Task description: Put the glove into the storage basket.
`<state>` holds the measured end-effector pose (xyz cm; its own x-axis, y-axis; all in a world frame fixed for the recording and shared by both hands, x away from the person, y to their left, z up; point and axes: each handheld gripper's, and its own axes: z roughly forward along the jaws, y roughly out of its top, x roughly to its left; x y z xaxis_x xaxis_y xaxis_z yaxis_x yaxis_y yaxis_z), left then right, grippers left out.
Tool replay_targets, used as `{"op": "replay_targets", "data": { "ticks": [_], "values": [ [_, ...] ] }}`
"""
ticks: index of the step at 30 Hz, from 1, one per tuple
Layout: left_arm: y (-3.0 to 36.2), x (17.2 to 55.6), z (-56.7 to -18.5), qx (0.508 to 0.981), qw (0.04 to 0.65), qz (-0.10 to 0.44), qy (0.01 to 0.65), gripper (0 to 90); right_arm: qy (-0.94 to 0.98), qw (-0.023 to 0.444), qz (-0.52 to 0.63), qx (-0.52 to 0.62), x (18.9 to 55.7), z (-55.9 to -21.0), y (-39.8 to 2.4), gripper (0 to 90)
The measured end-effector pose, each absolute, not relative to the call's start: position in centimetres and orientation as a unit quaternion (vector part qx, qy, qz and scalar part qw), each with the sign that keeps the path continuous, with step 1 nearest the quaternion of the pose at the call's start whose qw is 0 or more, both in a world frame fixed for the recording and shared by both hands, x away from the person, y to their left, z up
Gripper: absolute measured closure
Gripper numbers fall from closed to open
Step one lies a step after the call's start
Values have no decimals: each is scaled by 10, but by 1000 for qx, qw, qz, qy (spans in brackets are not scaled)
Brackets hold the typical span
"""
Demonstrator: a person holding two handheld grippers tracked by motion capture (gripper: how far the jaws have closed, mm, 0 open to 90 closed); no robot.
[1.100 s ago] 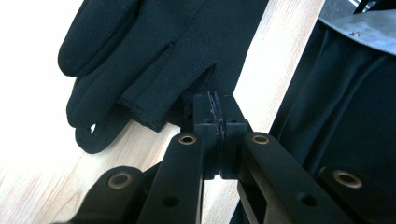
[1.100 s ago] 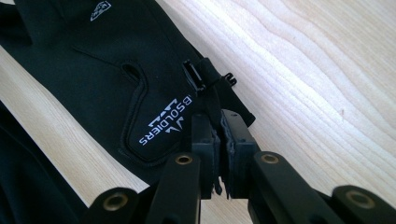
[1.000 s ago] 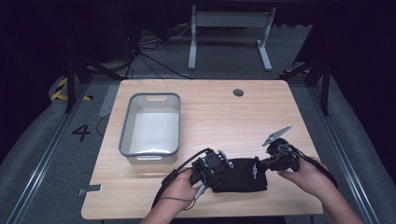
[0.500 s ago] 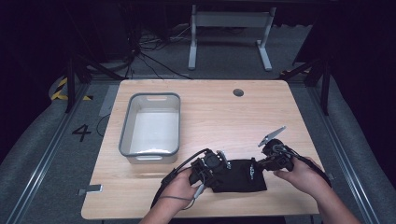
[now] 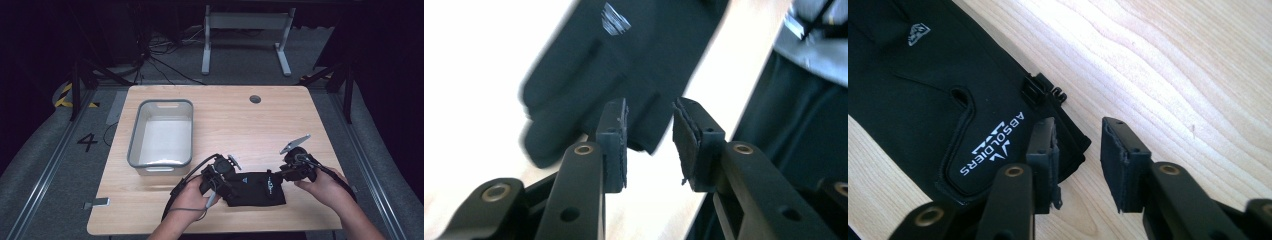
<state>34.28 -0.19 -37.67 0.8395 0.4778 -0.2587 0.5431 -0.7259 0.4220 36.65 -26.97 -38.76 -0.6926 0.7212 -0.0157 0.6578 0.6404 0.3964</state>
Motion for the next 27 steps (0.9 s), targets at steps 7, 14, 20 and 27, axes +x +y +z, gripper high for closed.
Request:
{"op": "replay_targets", "data": {
  "ticks": [7, 14, 20, 27],
  "values": [
    [6, 349, -367, 910, 289, -51, 292, 674, 903, 58, 190, 380, 361, -390, -271, 824],
    [-4, 350, -371, 918, 278, -65, 276, 682, 901, 39, 183, 392, 367, -410, -275, 827],
    [-11, 352, -376, 920, 277, -66, 270, 672, 899, 38, 181, 397, 368, -412, -278, 819],
    [-23, 356, -381, 925, 281, -55, 251, 606, 890, 55, 204, 405, 361, -394, -289, 799]
  ]
}}
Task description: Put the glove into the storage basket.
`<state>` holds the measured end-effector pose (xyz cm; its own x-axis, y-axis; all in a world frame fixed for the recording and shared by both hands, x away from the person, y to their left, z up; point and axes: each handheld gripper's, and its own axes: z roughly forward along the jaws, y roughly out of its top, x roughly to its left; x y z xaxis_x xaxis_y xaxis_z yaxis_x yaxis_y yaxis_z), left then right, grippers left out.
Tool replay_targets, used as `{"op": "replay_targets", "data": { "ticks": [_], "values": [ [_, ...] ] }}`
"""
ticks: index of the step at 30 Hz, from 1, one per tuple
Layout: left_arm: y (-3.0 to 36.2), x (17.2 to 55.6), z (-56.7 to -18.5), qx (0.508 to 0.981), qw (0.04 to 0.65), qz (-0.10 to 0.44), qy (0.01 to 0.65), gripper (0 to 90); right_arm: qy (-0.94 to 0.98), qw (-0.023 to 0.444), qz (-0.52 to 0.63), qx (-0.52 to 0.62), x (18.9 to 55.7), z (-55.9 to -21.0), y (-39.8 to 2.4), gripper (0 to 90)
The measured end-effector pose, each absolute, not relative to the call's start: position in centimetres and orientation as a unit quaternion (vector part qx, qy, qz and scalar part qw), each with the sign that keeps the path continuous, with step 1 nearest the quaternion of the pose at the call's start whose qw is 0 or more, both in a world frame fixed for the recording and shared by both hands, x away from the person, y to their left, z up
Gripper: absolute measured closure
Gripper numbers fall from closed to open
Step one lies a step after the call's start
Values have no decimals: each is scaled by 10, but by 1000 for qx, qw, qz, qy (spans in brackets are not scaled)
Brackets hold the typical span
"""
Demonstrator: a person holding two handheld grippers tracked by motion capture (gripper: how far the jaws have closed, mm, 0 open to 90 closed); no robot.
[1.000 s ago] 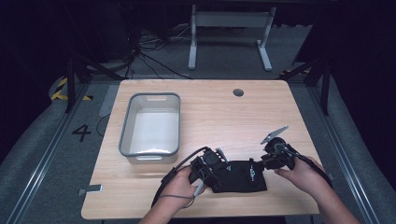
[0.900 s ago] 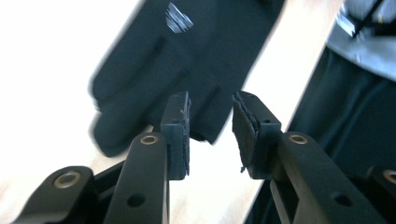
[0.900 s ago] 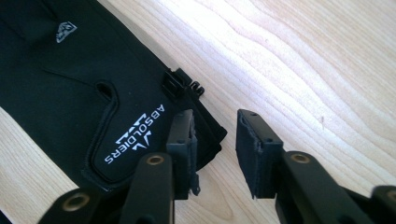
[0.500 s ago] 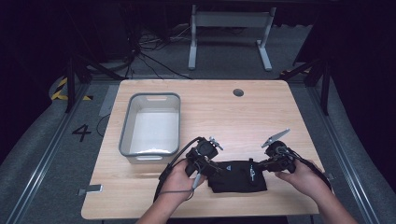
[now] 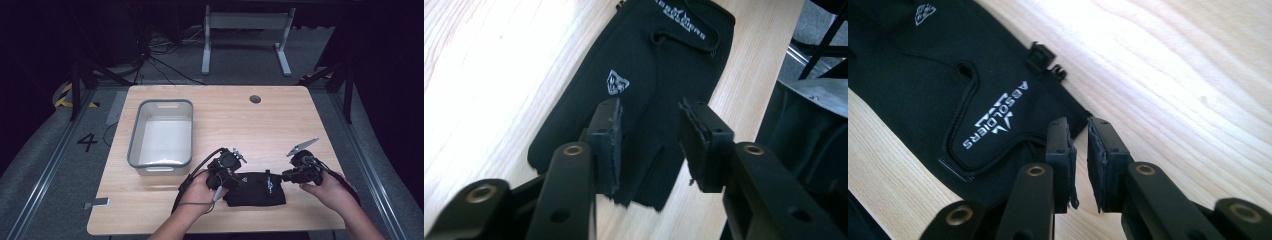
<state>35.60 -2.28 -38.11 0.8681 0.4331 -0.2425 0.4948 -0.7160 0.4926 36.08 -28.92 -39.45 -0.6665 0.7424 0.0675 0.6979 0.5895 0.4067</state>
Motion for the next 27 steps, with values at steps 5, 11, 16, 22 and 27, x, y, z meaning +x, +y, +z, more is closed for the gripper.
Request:
{"op": "replay_targets", "data": {
  "ticks": [5, 11, 16, 22, 27],
  "values": [
    [-33, 361, -386, 925, 288, -53, 242, 518, 876, 63, 217, 425, 361, -387, -305, 784],
    [-44, 367, -392, 928, 289, -46, 232, 495, 864, 70, 225, 444, 360, -386, -319, 761],
    [-57, 371, -400, 937, 273, -49, 212, 450, 860, 71, 228, 451, 357, -386, -326, 742],
    [-67, 374, -415, 947, 241, -50, 208, 391, 853, 71, 232, 462, 355, -385, -331, 730],
    [-73, 374, -425, 952, 226, -43, 202, 338, 852, 70, 238, 462, 354, -384, -332, 718]
  ]
}}
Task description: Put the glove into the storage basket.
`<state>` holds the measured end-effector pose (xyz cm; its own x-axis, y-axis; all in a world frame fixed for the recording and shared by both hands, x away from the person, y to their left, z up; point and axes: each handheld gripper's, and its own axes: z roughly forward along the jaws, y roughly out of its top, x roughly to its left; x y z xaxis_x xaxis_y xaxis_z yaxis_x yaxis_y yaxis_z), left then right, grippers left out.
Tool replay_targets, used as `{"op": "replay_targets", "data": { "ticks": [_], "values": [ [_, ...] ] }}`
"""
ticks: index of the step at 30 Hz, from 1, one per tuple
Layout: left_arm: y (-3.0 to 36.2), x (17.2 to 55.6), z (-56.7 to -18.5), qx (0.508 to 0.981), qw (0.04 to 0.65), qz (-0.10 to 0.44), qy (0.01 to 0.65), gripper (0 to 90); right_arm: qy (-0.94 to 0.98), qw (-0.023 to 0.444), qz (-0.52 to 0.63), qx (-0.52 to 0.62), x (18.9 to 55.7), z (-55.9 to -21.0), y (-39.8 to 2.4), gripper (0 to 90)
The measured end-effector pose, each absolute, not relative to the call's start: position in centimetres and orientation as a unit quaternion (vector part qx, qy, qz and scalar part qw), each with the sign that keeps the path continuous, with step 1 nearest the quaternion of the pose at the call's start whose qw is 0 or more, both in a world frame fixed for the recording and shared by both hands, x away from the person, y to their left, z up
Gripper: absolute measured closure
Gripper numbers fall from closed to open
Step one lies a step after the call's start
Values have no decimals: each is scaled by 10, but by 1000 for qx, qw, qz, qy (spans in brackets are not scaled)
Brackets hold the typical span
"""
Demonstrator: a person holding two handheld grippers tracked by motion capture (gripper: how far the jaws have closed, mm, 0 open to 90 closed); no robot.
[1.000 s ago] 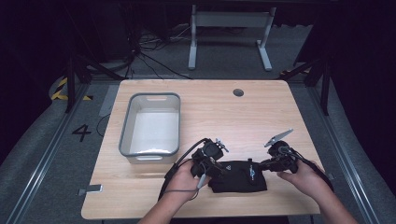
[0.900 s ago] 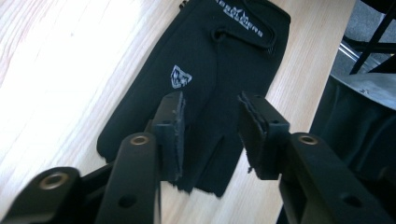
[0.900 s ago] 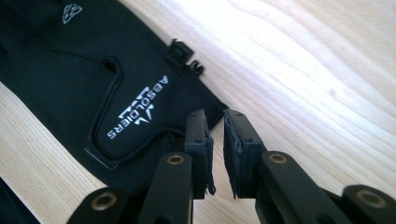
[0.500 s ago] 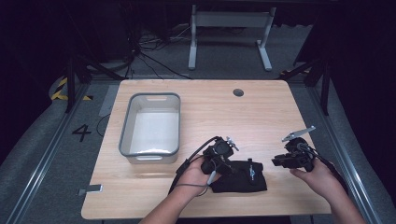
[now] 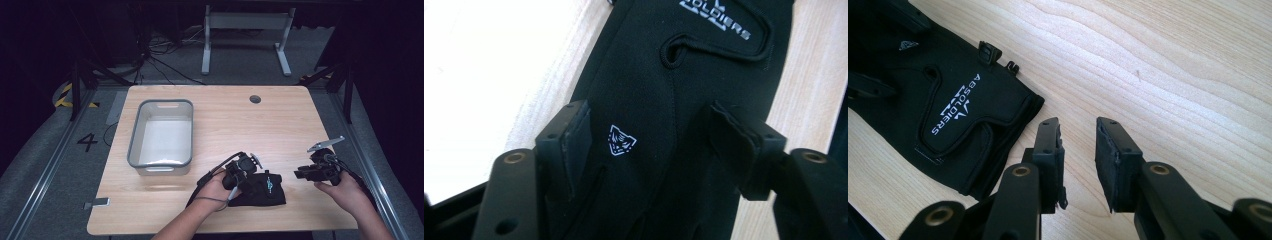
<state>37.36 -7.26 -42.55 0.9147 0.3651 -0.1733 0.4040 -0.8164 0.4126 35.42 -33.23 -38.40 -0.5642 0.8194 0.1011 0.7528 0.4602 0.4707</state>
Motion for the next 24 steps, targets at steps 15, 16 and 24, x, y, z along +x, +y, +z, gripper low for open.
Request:
{"op": "replay_targets", "data": {
  "ticks": [15, 16, 24],
  "values": [
    [-83, 362, -437, 960, 213, -10, 182, 250, 853, 64, 243, 458, 354, -384, -331, 697],
    [-84, 361, -437, 960, 210, -5, 183, 251, 853, 64, 243, 458, 354, -384, -331, 697],
    [-88, 357, -437, 962, 199, 11, 187, 278, 852, 66, 248, 457, 353, -381, -330, 700]
  ]
}}
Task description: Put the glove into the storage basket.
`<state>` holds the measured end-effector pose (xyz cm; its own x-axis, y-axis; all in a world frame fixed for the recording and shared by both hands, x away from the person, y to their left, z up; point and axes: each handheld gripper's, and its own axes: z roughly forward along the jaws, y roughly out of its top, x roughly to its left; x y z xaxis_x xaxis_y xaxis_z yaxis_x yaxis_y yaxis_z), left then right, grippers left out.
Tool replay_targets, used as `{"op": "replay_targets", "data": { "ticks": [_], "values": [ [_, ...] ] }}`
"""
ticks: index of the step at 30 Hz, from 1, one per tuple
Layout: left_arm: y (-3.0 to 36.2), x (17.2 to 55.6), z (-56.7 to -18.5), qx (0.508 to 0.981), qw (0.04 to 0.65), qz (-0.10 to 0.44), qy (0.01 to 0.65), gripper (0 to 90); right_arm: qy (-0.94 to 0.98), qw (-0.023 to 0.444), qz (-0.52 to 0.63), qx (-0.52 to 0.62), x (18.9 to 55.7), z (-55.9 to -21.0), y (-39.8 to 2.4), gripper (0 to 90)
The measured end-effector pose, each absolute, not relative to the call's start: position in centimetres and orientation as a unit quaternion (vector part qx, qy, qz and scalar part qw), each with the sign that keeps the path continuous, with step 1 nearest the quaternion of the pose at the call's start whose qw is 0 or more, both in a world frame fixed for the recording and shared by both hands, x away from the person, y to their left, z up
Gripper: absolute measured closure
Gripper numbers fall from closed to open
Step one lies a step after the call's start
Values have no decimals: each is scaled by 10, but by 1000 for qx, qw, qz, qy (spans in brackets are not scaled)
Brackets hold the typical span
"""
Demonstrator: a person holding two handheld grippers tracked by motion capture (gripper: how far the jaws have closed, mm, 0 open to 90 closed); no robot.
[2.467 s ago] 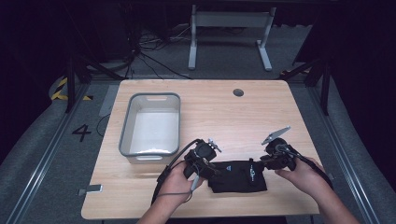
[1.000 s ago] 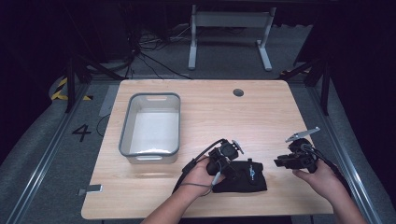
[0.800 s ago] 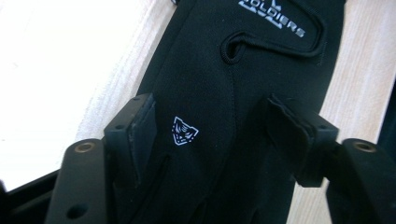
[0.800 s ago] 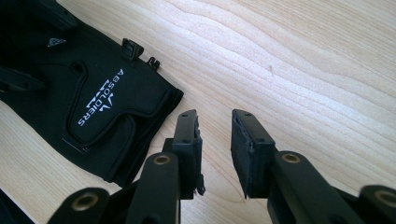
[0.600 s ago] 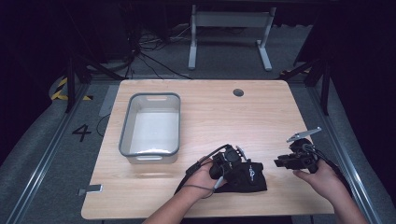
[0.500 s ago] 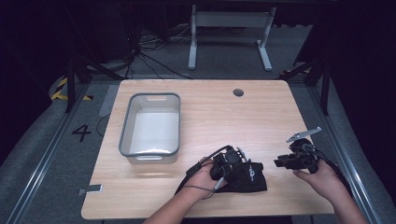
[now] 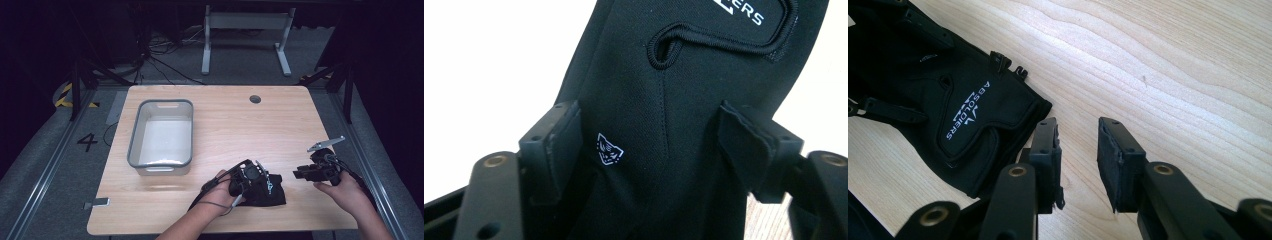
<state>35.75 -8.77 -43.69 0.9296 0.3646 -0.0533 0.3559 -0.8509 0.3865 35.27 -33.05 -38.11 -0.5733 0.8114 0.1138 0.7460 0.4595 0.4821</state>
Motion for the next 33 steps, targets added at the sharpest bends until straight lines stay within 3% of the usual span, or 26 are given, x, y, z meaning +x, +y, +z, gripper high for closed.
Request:
{"op": "replay_targets", "data": {
  "ticks": [3, 5, 6, 9, 11, 33],
  "values": [
    [-87, 359, -436, 962, 198, 13, 186, 329, 852, 65, 248, 457, 353, -381, -330, 700],
    [-86, 359, -435, 961, 199, 11, 192, 431, 851, 67, 250, 457, 352, -381, -330, 702],
    [-85, 360, -434, 961, 197, 12, 191, 431, 851, 67, 250, 456, 352, -380, -331, 703],
    [-81, 362, -432, 958, 201, 15, 203, 609, 850, 69, 252, 457, 352, -380, -332, 706],
    [-80, 364, -432, 957, 206, 11, 205, 650, 850, 69, 252, 457, 352, -380, -333, 709],
    [-50, 356, -364, 946, 251, -13, 204, 671, 848, 65, 250, 463, 355, -383, -336, 711]
  ]
}}
